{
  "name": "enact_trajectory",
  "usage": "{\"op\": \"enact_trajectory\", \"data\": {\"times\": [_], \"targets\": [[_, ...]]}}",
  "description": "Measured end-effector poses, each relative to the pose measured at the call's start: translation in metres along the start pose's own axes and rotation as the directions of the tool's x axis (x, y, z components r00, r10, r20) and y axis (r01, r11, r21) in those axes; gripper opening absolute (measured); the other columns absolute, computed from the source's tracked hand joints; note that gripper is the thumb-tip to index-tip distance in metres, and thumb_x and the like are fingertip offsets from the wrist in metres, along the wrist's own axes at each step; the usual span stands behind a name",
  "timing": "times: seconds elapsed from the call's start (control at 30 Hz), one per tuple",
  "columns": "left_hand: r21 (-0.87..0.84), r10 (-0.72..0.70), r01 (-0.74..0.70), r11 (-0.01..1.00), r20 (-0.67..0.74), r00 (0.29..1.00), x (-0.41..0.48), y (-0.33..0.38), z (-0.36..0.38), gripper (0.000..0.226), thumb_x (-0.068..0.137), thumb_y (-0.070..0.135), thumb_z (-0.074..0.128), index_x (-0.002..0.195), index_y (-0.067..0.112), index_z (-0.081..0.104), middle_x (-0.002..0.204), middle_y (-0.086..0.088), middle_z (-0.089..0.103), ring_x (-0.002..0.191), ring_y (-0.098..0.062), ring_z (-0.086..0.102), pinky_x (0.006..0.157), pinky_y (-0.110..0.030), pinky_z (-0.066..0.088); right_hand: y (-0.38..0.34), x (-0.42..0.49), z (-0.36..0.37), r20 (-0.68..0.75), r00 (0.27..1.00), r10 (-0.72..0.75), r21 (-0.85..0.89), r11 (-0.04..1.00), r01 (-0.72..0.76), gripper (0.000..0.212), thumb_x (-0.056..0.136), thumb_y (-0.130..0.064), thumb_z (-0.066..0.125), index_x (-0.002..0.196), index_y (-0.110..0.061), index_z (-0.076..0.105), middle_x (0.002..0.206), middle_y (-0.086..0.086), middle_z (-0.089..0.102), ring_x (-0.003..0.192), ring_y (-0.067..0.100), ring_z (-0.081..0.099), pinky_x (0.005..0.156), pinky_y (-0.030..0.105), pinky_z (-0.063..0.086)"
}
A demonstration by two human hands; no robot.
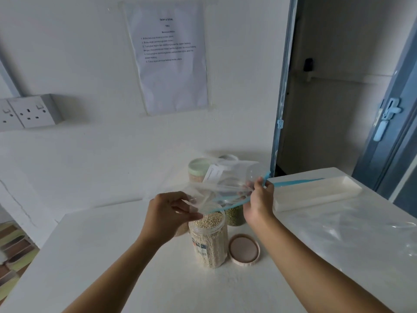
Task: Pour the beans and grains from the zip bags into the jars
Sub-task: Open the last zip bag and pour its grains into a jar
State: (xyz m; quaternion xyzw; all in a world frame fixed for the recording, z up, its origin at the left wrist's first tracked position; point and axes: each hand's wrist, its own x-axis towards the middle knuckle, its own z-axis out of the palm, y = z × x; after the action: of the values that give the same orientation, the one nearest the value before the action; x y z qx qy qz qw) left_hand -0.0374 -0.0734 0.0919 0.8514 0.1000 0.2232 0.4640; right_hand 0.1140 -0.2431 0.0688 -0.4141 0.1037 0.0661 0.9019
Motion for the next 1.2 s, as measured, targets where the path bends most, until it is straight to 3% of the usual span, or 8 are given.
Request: {"op": "enact_trajectory", "data": {"times": [0.1, 0.3, 0.43, 0.6, 0.8, 1.0, 1.2], "targets": [[-0.079, -0.073, 0.075, 0.994, 0.029, 0.997, 0.002, -0.001, -0.002, 0.032, 0.067, 0.006, 0.093, 0.094, 0.01, 0.076, 0.079, -0.002, 0.079, 0.081, -0.018, 0.078, 0.088, -0.045, 0.061, 0.002, 0.002, 0.0, -0.023, 1.0, 0.001, -0.027, 1.0, -0.001, 0.022, 0.109, -0.032, 0.044, 0.128, -0.021, 0.045, 0.088, 0.004, 0.06, 0.079, 0.016, 0.061, 0.092, 0.041, 0.053], [-0.182, -0.108, 0.117, 0.976, 0.059, 0.992, -0.002, -0.002, -0.006, 0.024, 0.078, 0.009, 0.086, 0.1, 0.012, 0.075, 0.089, -0.004, 0.08, 0.09, -0.02, 0.078, 0.094, -0.049, 0.058, 0.0, 0.005, 0.0, 0.007, 1.0, -0.009, -0.013, 1.0, 0.009, 0.018, 0.108, -0.028, 0.048, 0.123, -0.017, 0.049, 0.082, 0.002, 0.059, 0.076, 0.015, 0.057, 0.091, 0.042, 0.05], [-0.382, -0.068, 0.083, 0.921, 0.054, 0.996, -0.002, 0.02, -0.02, 0.041, 0.078, 0.02, 0.078, 0.115, 0.008, 0.063, 0.094, -0.015, 0.079, 0.095, -0.03, 0.076, 0.086, -0.038, 0.058, -0.01, 0.003, 0.007, 0.06, 0.997, -0.04, 0.06, 0.998, 0.037, 0.003, 0.106, -0.02, 0.053, 0.107, -0.017, 0.053, 0.079, 0.003, 0.069, 0.078, 0.018, 0.065, 0.074, 0.037, 0.051], [-0.444, -0.099, 0.073, 0.893, -0.034, 0.995, -0.006, 0.023, -0.03, 0.049, 0.078, 0.016, 0.077, 0.111, 0.014, 0.04, 0.093, -0.018, 0.078, 0.091, -0.029, 0.076, 0.081, -0.036, 0.06, -0.022, -0.006, 0.013, 0.115, 0.99, -0.076, 0.091, 0.994, 0.066, 0.005, 0.1, -0.013, 0.061, 0.104, -0.01, 0.059, 0.093, 0.009, 0.069, 0.082, 0.024, 0.072, 0.064, 0.033, 0.058], [-0.272, -0.014, 0.003, 0.962, -0.039, 0.999, -0.009, 0.013, -0.03, 0.01, 0.087, 0.003, 0.075, 0.086, -0.001, 0.065, 0.09, -0.01, 0.078, 0.095, -0.024, 0.076, 0.076, -0.027, 0.059, -0.023, -0.008, 0.007, 0.084, 0.991, -0.107, 0.01, 0.994, 0.107, 0.01, 0.099, -0.013, 0.064, 0.106, -0.008, 0.06, 0.101, 0.011, 0.067, 0.088, 0.028, 0.072, 0.064, 0.034, 0.059], [-0.149, -0.044, 0.043, 0.988, -0.004, 0.999, -0.013, 0.018, -0.019, 0.017, 0.076, 0.001, 0.086, 0.085, 0.006, 0.072, 0.088, -0.002, 0.08, 0.084, -0.019, 0.077, 0.073, -0.03, 0.062, -0.015, 0.004, -0.007, -0.009, 0.998, -0.055, -0.047, 0.997, 0.054, 0.011, 0.098, -0.016, 0.064, 0.107, -0.011, 0.06, 0.103, 0.012, 0.067, 0.091, 0.026, 0.069, 0.063, 0.032, 0.055], [0.074, 0.126, -0.121, 0.99, -0.06, 0.99, -0.01, 0.02, -0.003, 0.024, 0.069, 0.002, 0.091, 0.072, 0.017, 0.073, 0.075, 0.007, 0.077, 0.073, -0.01, 0.075, 0.072, -0.032, 0.063, -0.002, 0.006, -0.024, -0.093, 0.996, 0.009, -0.068, 0.998, -0.015, 0.022, 0.102, -0.016, 0.059, 0.122, -0.007, 0.057, 0.108, 0.013, 0.063, 0.088, 0.02, 0.062, 0.07, 0.032, 0.052]]}}
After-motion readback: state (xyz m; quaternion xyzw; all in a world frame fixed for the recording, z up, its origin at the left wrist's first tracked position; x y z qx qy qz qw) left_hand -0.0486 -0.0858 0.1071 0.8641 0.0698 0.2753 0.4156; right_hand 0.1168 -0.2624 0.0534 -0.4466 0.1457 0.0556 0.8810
